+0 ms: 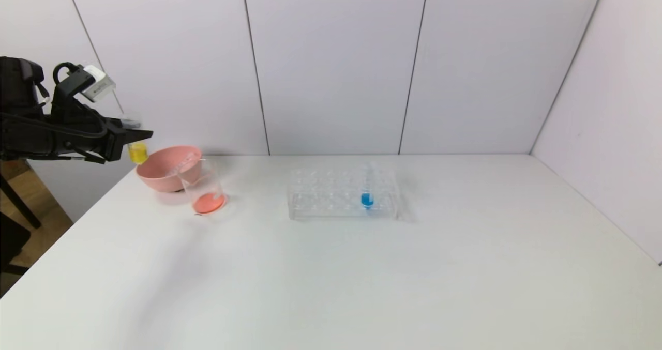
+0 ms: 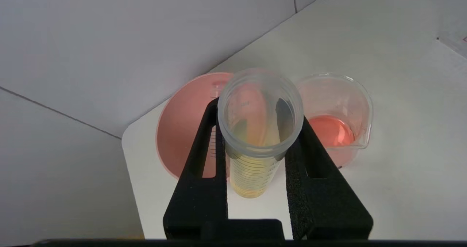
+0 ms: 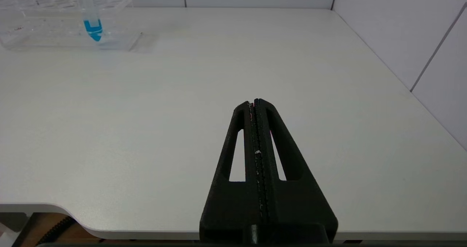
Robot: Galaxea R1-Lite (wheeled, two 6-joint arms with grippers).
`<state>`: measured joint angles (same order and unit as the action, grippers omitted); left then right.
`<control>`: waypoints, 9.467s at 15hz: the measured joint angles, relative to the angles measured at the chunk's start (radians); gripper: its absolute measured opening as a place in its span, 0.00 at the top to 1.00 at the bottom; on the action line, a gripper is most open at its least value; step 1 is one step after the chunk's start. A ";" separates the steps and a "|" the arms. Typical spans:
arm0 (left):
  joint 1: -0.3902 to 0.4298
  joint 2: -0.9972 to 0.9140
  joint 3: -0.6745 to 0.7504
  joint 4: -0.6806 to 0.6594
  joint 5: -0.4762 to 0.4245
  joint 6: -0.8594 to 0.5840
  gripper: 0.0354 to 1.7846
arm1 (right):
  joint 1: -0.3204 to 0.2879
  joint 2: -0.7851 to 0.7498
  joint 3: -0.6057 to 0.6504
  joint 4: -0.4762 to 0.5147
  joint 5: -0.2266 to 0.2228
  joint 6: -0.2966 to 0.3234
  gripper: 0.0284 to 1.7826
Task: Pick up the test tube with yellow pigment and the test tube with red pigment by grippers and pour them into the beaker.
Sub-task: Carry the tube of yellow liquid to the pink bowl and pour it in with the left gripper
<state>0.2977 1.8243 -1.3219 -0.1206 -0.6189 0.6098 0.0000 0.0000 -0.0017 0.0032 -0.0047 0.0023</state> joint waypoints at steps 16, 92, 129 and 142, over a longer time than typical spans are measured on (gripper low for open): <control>-0.004 0.033 -0.144 0.233 -0.042 0.209 0.76 | 0.000 0.000 0.000 0.000 0.000 0.000 0.95; -0.232 0.281 -0.651 0.789 0.549 1.153 0.76 | 0.000 0.000 0.000 0.000 0.000 0.000 0.95; -0.255 0.289 -0.657 0.791 0.645 1.158 0.76 | 0.000 0.000 0.000 0.000 0.000 0.000 0.95; -0.272 0.287 -0.672 0.856 0.681 1.033 0.76 | 0.000 0.000 0.000 0.000 0.000 0.000 0.95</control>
<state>0.0253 2.1109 -1.9940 0.7351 0.0619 1.6428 0.0000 0.0000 -0.0017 0.0032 -0.0047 0.0028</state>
